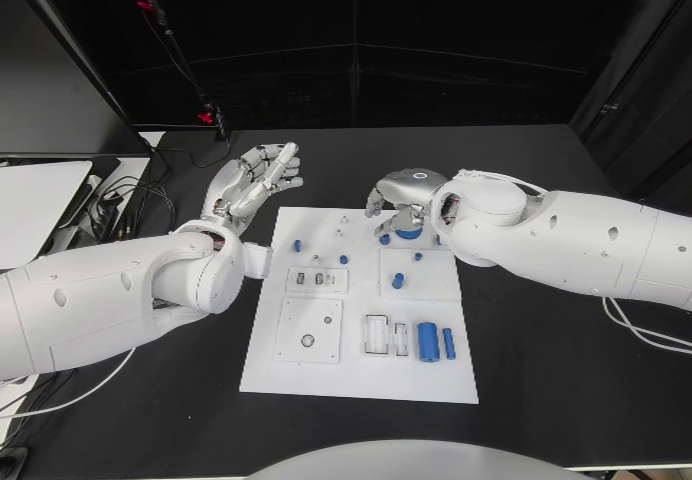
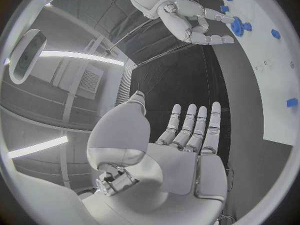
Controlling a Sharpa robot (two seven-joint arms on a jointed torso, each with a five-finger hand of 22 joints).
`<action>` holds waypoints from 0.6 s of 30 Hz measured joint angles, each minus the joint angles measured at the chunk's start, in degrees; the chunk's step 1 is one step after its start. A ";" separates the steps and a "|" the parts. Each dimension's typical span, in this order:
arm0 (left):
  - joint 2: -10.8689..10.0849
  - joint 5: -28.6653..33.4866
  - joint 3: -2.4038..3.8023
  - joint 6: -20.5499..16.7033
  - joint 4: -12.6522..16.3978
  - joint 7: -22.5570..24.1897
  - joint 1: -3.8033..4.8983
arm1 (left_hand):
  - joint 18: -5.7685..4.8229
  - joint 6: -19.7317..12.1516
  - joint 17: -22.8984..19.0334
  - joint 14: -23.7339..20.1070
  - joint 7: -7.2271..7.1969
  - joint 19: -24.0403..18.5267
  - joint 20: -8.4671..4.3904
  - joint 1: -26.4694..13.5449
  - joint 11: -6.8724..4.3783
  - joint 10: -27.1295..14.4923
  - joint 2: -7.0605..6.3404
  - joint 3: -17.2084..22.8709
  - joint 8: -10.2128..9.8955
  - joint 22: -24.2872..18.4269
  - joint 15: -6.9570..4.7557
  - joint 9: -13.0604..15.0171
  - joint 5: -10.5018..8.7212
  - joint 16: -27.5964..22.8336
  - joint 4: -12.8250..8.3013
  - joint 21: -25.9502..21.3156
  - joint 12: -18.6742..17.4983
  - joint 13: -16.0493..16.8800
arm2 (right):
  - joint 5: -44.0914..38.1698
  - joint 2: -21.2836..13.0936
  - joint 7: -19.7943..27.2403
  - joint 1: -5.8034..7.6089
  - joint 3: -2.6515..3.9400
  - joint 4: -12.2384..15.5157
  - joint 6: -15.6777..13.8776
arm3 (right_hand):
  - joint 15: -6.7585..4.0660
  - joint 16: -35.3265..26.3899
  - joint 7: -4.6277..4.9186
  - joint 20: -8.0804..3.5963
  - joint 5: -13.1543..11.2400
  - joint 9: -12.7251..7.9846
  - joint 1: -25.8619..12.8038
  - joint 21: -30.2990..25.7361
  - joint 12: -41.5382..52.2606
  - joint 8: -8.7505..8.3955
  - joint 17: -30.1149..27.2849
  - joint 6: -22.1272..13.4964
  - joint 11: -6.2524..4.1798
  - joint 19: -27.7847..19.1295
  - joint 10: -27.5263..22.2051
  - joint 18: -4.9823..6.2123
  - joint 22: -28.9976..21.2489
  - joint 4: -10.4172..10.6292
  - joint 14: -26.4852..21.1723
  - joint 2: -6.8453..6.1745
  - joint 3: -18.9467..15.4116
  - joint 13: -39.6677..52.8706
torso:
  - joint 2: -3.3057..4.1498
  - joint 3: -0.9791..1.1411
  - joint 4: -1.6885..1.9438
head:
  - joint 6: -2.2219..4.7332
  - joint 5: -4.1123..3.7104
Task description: Assemble the parts on the task board
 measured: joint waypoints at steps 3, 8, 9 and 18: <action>-0.02 0.00 0.00 0.05 0.01 0.00 0.00 | 0.00 0.00 0.00 0.00 0.00 0.00 0.00 0.00 0.00 0.00 0.00 0.00 0.00 0.00 0.00 0.00 0.00 0.00 0.00 0.00 0.00 0.00 | -0.86 0.35 -0.81 -0.19 -0.01 -0.59 1.27 | 0.00 0.00 0.00 0.00 0.00 0.00 -0.06 -0.22 -0.01 -0.01 0.00 0.00 -0.19 0.00 0.19 0.00 0.00 0.00 0.00 -0.06 0.00 0.01 | -0.04 -0.01 -0.03 | -0.14 0.04; 0.03 0.00 0.00 0.08 -0.10 0.00 0.02 | 0.00 0.00 0.00 0.00 0.00 0.00 0.00 0.00 0.00 0.00 0.00 0.00 0.00 -0.01 0.00 0.00 -0.01 0.00 0.00 0.00 0.00 0.00 | -1.74 0.93 -2.19 -0.48 -0.01 -1.41 3.21 | 0.00 0.00 -0.20 0.00 0.00 0.00 -0.08 -0.22 -0.46 -0.53 0.00 0.20 -0.19 0.00 0.64 0.00 -0.01 0.16 0.00 -0.04 0.16 0.05 | -0.10 -0.04 -0.08 | -0.27 -0.36; 0.04 0.00 0.00 0.08 -0.11 0.00 0.02 | -0.01 0.00 0.00 0.00 0.00 0.00 0.00 0.00 0.00 0.00 0.00 0.00 0.00 -0.01 0.00 0.00 -0.01 0.00 0.00 0.00 0.00 0.00 | -1.85 1.04 -2.49 -0.52 -0.01 -1.57 3.58 | 0.00 0.00 -0.07 0.00 0.00 0.00 0.09 -0.22 -0.46 -0.53 0.00 0.34 -0.19 0.00 0.64 0.00 0.00 0.16 0.00 -0.21 0.16 0.05 | -0.11 -0.04 -0.09 | -0.27 -0.40; 0.02 0.00 0.01 0.09 -0.24 0.00 0.02 | -0.01 0.00 0.00 0.00 0.00 0.00 0.00 0.00 0.00 0.00 0.00 0.01 0.00 -0.01 0.00 0.00 -0.01 0.00 0.01 0.00 0.00 0.00 | -2.49 1.86 -4.52 -0.99 -0.01 -2.92 6.29 | 0.00 -0.21 -0.01 0.00 0.00 0.00 0.30 -0.22 -0.82 -0.77 -0.01 0.39 0.01 0.00 0.84 0.01 -0.01 0.32 0.00 -0.41 0.33 0.05 | -0.15 -0.05 -0.12 | -0.35 -0.48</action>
